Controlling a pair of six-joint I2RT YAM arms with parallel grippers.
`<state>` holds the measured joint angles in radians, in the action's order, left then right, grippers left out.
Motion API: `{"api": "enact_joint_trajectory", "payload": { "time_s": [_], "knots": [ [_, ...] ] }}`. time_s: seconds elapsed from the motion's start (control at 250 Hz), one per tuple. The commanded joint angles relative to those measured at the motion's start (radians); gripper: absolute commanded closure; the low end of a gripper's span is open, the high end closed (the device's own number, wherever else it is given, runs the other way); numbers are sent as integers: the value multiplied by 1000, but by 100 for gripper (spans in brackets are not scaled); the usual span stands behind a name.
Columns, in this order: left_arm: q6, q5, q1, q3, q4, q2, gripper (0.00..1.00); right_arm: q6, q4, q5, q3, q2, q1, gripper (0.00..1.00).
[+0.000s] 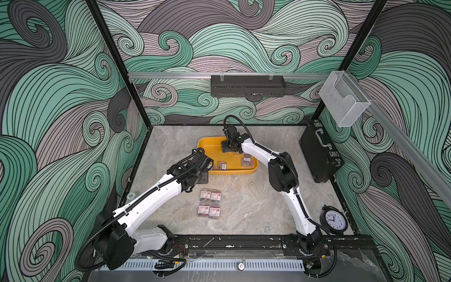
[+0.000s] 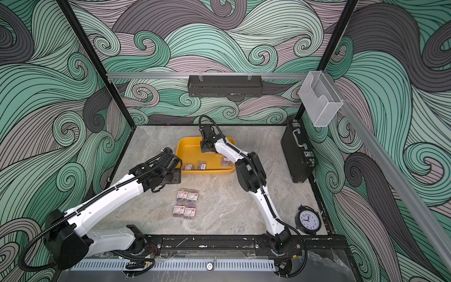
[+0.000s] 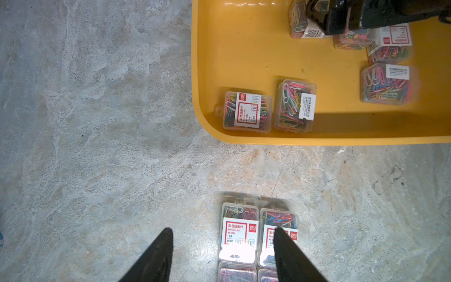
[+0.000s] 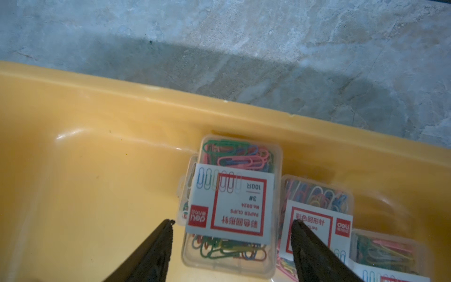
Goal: Take the paper clips out of the storage box
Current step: Adjust the boxed paper clips in the storage box.
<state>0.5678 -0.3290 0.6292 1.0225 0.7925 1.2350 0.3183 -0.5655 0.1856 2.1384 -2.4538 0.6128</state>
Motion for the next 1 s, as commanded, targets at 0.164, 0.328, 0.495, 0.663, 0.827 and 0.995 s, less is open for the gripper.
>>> {"api": "enact_joint_trajectory", "payload": {
  "time_s": [0.164,0.328,0.495,0.663,0.827,0.995],
  "knots": [
    [-16,3,-7,22,37,-18,36,-33,-52,25,50,-30,-1,42],
    [-15,4,-6,19,40,-25,36,-77,-50,-8,47,-15,1,44],
    [-10,8,-7,17,42,-36,36,-117,-44,-38,36,9,19,45],
    [-9,15,-6,16,38,-47,36,-137,-30,-47,33,15,65,45],
    [-8,15,-7,14,47,-60,36,-143,-10,-68,35,6,110,44],
    [-3,12,-8,8,51,-74,36,-142,3,-115,38,-13,140,42]
  ]
}}
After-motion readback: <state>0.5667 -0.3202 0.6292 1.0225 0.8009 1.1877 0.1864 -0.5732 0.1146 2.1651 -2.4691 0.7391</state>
